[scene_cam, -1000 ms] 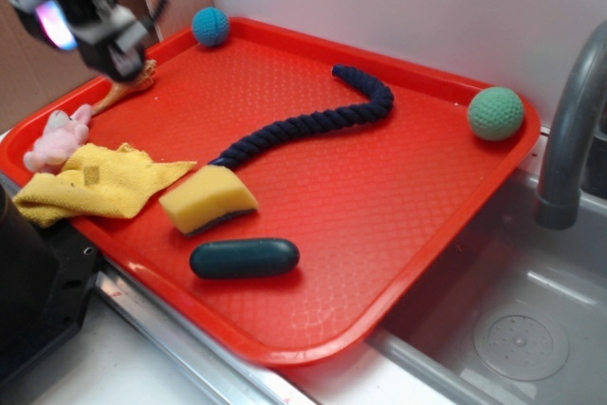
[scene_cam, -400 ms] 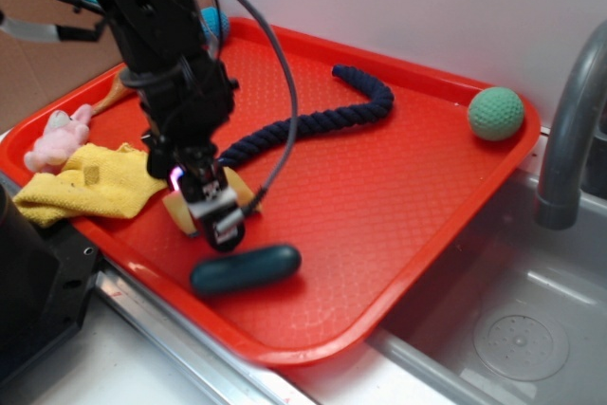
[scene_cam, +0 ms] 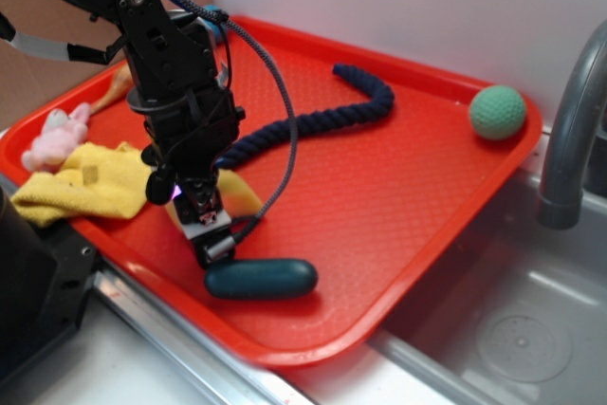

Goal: Grab the green sponge.

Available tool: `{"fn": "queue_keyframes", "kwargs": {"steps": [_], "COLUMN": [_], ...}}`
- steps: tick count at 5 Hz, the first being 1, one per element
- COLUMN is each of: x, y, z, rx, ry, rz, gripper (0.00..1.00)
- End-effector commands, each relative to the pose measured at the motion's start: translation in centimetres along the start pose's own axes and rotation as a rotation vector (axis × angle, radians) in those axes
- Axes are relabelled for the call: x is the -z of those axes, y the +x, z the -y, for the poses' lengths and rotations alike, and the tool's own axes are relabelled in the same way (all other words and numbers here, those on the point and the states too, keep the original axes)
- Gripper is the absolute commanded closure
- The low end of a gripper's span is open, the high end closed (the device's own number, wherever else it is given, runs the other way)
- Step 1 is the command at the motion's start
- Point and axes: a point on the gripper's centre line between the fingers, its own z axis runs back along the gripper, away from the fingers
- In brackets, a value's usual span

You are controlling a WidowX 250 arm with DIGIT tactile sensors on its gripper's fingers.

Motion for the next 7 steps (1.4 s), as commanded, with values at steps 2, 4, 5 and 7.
{"fn": "queue_keyframes", "kwargs": {"steps": [2, 4, 5, 7], "x": [-9.6, -19.7, -21.1, -23.9], "y": [1.5, 1.8, 1.8, 1.4], "z": [-4.5, -5.4, -5.5, -4.3], "rx": [-0.203, -0.381, -0.395, -0.375], "ry": [0.029, 0.026, 0.032, 0.001], "rz": [0.086, 0.128, 0.157, 0.231], "gripper": [1.0, 1.0, 1.0, 1.0]}}
